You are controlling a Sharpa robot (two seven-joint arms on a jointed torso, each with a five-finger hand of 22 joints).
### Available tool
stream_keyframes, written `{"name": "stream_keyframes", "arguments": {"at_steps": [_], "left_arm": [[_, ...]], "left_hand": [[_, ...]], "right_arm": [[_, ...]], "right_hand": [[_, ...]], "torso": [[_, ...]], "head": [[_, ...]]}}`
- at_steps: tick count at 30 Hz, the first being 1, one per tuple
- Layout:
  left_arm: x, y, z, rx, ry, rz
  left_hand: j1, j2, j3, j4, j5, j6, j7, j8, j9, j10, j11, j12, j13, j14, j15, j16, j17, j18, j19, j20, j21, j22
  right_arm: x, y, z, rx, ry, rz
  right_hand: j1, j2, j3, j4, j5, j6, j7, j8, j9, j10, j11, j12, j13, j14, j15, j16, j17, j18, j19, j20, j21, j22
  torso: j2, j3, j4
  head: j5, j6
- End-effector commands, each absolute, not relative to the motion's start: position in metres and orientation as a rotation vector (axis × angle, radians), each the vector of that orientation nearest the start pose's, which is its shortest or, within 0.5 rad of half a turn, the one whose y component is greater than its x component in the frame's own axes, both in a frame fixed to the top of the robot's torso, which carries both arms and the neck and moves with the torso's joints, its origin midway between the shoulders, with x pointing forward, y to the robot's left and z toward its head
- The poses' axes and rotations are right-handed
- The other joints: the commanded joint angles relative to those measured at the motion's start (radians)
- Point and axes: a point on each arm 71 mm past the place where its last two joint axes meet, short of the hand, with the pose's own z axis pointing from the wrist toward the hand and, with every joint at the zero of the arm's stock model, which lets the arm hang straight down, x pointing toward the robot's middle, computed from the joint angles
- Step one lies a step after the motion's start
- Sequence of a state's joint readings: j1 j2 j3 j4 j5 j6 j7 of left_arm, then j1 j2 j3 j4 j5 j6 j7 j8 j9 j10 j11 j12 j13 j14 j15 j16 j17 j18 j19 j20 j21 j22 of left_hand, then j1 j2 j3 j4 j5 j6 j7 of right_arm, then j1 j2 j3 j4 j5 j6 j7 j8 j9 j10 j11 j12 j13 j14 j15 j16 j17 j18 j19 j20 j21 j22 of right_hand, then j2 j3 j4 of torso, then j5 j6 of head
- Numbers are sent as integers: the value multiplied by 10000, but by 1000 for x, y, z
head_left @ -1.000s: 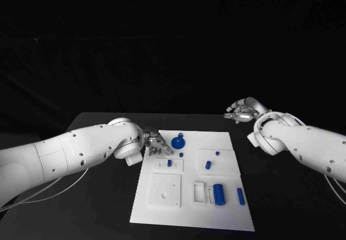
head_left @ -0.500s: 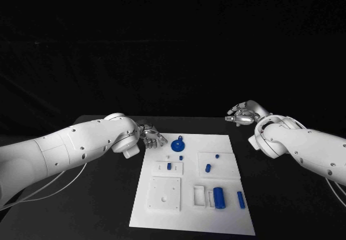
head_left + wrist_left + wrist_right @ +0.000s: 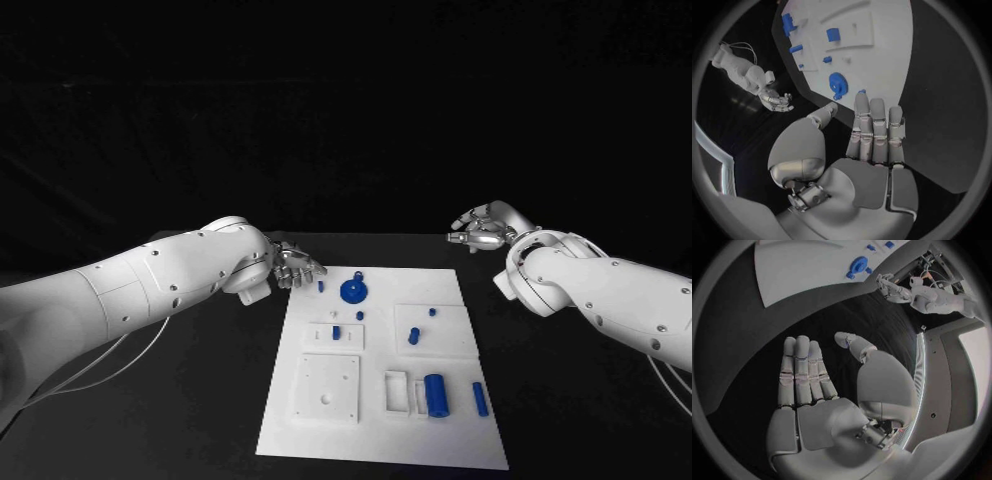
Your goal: Assemble the parts on the task board
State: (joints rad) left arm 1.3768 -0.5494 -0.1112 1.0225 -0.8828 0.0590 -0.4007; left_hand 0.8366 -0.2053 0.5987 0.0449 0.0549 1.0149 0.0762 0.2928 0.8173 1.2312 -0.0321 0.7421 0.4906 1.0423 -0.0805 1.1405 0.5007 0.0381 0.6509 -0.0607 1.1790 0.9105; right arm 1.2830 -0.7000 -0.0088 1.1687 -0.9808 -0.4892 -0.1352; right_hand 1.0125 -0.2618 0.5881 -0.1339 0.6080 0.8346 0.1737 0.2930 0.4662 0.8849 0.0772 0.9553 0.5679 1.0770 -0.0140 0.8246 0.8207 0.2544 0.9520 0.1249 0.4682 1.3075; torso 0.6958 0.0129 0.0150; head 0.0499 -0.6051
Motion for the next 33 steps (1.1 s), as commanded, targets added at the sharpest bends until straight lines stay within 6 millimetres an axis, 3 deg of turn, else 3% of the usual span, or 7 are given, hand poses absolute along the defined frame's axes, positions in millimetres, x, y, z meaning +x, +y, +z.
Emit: {"name": "stream_keyframes", "arguments": {"at_steps": [1, 10, 16, 33], "left_arm": [[586, 212, -174, -3597, 21806, -3711], [594, 207, -176, -3561, 21941, -3590], [597, 207, -176, -3665, 21772, -3601], [601, 205, -184, -3774, 21983, -3651]], "left_hand": [[-20, 92, -76, 64, -57, 104, -70, 163, 60, 167, -66, 159, 115, 143, -51, 201, 106, 87, 131, -1128, 123, 52], [31, 255, -203, 59, -52, 47, -107, 367, 102, 139, -105, 317, 280, 107, -135, 365, 222, 101, 160, -1196, 182, 98], [65, 341, -249, 12, -49, 15, -110, 418, 96, 119, -108, 352, 323, 90, -150, 392, 243, 98, 154, -1213, 190, 111], [91, 424, -319, -65, -45, -47, -101, 474, 72, 70, -99, 371, 365, 50, -155, 399, 255, 85, 131, -1230, 185, 122]], "right_arm": [[568, -253, -148, 4809, 14988, 6181], [567, -251, -148, 4763, 15000, 6244], [567, -250, -147, 4752, 15007, 6267], [566, -249, -147, 4731, 15014, 6310]], "right_hand": [[-15, 84, -10, -68, 57, 5, 76, -15, -17, -71, -22, 37, -17, -54, 3, -58, -10, 72, -15, 52, -39, 235], [-13, 85, -10, -71, 59, 2, 77, -16, -18, -72, -21, 41, -21, -55, 4, -57, -9, 72, -18, 54, -39, 236], [-12, 89, -10, -72, 61, 1, 78, -17, -18, -73, -20, 45, -24, -56, 5, -56, -8, 72, -19, 55, -40, 237], [-6, 93, -11, -80, 66, -1, 79, -16, -18, -74, -19, 57, -34, -56, 6, -53, -6, 73, -21, 58, -39, 240]], "torso": [[-11, 0, 10], [5, -10, -16], [5, 6, -9], [15, -5, -14]], "head": [[7, -23], [5, -37], [-17, -32], [-66, -69]]}}
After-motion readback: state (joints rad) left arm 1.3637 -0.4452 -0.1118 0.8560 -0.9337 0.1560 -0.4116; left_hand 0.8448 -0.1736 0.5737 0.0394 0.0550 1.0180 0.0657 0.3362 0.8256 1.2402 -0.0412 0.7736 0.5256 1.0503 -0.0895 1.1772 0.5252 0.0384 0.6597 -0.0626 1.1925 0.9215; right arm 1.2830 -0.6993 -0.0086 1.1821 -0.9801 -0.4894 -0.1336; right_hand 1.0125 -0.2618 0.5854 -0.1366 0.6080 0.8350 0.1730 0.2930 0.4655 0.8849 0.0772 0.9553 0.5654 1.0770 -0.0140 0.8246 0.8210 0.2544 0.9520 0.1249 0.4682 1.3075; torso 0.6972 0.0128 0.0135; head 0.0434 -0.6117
